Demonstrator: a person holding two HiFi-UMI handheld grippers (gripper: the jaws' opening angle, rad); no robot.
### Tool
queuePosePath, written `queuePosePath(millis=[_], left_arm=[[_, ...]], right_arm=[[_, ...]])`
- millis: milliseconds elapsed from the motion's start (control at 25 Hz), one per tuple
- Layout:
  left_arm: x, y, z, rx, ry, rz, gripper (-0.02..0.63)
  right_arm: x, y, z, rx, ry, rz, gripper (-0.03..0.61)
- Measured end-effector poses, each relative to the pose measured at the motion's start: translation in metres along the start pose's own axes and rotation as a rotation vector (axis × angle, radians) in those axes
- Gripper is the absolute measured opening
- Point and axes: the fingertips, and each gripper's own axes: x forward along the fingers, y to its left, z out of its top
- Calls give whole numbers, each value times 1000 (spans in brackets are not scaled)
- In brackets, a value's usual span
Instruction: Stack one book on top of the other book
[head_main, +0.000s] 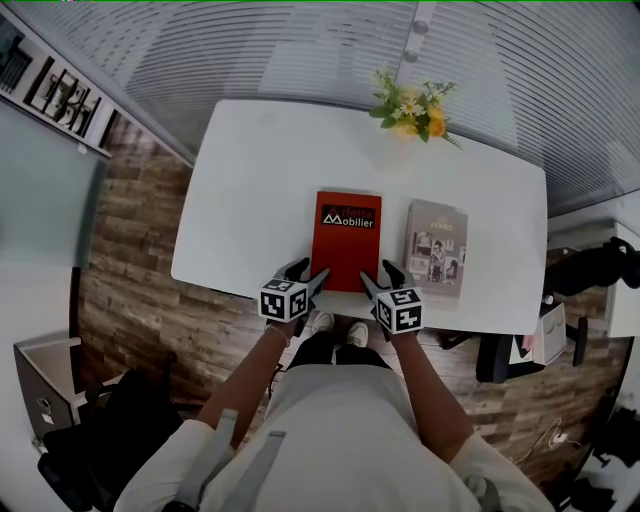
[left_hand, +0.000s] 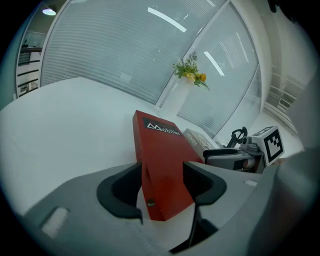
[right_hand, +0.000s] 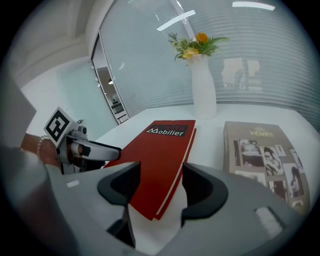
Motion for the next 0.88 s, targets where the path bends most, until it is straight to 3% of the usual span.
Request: queuePosePath(millis=[200,480,720,880], left_arm=[[7,1,-3,-15,10,-7,265],[11,4,-6,-22,23,-7,265],[12,6,-6,-32,17,-1,264],[12,7,-5,-21,21,5,264]], right_arm=[[6,1,1,-8,28,-16,270],[19,-3,-12,-5,159,-74,298],[26,6,-17,185,150,41,253],[25,6,-15,208,126,49,241]])
